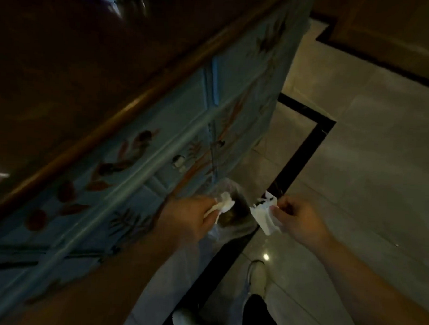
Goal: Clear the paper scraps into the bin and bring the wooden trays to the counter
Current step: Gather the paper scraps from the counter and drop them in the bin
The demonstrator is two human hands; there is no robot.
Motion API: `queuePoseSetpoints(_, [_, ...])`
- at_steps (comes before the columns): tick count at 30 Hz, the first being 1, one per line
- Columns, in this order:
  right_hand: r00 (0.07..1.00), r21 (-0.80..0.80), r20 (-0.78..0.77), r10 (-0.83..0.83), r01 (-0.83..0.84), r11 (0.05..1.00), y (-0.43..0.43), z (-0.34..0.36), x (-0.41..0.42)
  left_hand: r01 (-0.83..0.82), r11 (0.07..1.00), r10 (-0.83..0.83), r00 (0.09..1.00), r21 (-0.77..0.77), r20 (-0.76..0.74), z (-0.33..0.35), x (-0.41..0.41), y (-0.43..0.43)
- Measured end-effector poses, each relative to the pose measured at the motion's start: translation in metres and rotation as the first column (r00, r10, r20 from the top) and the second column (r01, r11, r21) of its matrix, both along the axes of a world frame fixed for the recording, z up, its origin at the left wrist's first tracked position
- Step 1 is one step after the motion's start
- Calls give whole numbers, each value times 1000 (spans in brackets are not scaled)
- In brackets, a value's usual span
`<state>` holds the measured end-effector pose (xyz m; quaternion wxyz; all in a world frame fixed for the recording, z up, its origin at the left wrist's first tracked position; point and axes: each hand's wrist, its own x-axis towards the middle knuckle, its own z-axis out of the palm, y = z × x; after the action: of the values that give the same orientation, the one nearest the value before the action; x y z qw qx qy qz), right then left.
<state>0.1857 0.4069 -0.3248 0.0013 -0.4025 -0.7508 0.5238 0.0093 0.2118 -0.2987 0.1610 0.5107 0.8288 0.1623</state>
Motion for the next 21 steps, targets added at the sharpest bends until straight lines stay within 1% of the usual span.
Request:
queuePoseSetpoints(2, [998, -65, 49, -50, 53, 997, 14, -45, 11, -53, 998, 54, 998, -19, 29, -50, 1, 14])
queuePoseSetpoints(3, [994, -96, 71, -79, 85, 992, 18, -63, 14, -102, 992, 108, 990, -74, 85, -70, 1, 19])
queuePoseSetpoints(6, [984, -150, 144, -109, 131, 980, 38, -131, 9, -190, 958, 229, 957, -213, 177, -143, -3, 43])
queuePoseSetpoints(9, [972, -174, 177, -156, 187, 967, 52, -200, -7, -273, 934, 321, 925, -232, 203, -207, -9, 58])
queuePoseSetpoints(10, [966, -181, 196, -168, 204, 962, 52, -209, -12, -303, 919, 354, 916, -251, 190, -213, -10, 60])
queuePoseSetpoints(11, [963, -203, 214, -167, 211, 956, 55, -241, -20, -333, 897, 390, 906, -292, 164, -239, -12, 65])
queuePoseSetpoints(13, [960, -224, 236, -154, 207, 952, 58, -282, -34, -369, 872, 428, 894, -322, 133, -275, -19, 73])
queuePoseSetpoints(16, [956, -226, 283, -79, 146, 963, 61, -357, -55, -381, 846, 460, 875, -372, 151, -343, -26, 84])
queuePoseSetpoints(19, [943, -200, 331, 13, 56, 978, 63, -411, -71, -352, 822, 459, 874, -447, 156, -400, -26, 92])
queuePoseSetpoints(21, [936, -173, 351, 34, 29, 984, 65, -435, -79, -325, 823, 437, 886, -466, 155, -430, -24, 94])
